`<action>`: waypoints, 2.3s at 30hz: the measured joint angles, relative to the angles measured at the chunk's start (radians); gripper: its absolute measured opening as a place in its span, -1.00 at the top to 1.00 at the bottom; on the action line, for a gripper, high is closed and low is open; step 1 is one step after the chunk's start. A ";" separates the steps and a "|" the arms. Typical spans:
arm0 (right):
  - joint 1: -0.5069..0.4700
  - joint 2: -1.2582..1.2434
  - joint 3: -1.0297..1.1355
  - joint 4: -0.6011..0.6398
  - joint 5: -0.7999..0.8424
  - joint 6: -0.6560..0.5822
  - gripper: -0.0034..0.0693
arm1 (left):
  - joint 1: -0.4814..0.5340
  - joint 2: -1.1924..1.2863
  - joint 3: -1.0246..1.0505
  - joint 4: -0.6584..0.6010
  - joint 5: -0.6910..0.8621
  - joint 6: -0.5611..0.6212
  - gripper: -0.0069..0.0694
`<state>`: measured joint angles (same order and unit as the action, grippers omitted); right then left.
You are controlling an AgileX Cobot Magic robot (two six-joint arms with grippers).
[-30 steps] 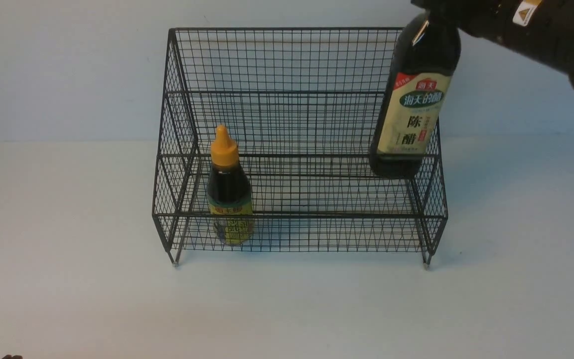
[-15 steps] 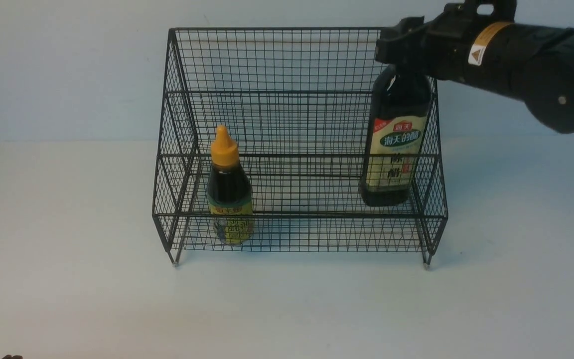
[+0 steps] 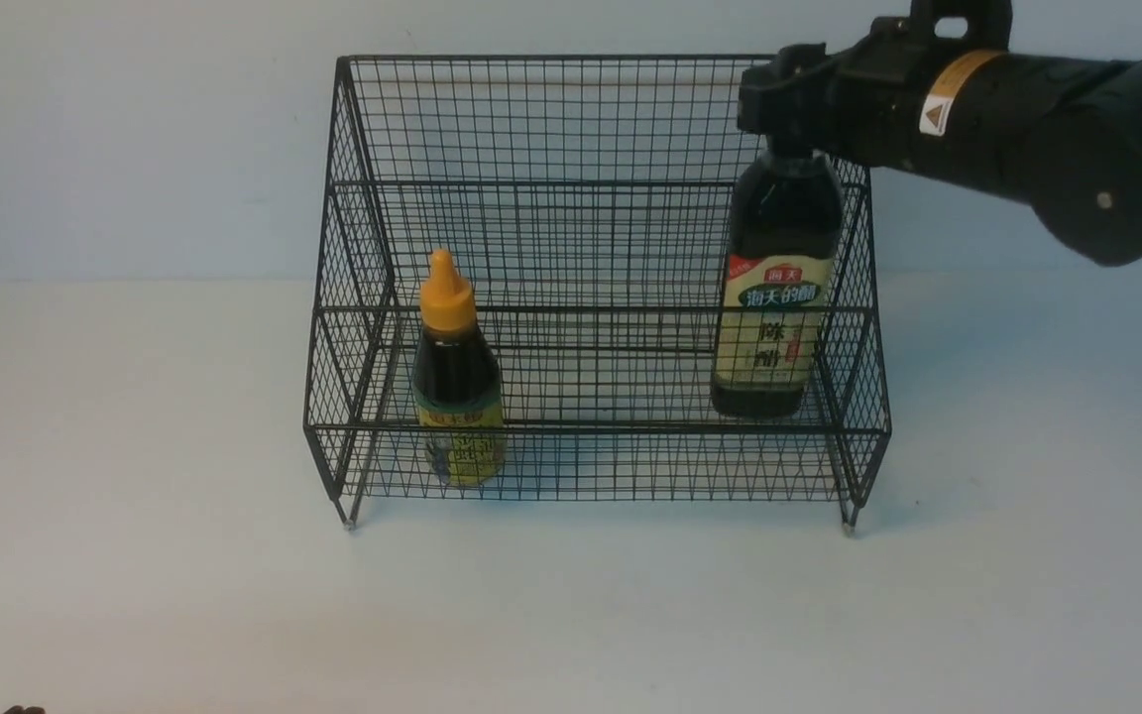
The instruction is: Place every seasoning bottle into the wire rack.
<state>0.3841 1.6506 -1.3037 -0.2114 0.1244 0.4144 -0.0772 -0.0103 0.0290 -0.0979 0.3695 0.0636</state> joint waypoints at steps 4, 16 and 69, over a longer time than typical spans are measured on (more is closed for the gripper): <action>0.000 -0.053 -0.001 0.003 0.024 0.014 -0.41 | 0.000 0.000 0.000 0.000 0.000 0.000 0.83; 0.000 -0.416 -0.002 0.003 0.323 -0.016 -0.17 | 0.000 0.000 0.000 0.000 0.000 0.000 0.83; -0.085 -1.620 0.971 0.238 0.210 -0.403 0.95 | 0.000 0.000 0.000 0.000 0.000 0.000 0.83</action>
<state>0.2995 0.0308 -0.3331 0.0270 0.3346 0.0118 -0.0772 -0.0103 0.0290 -0.0979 0.3697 0.0636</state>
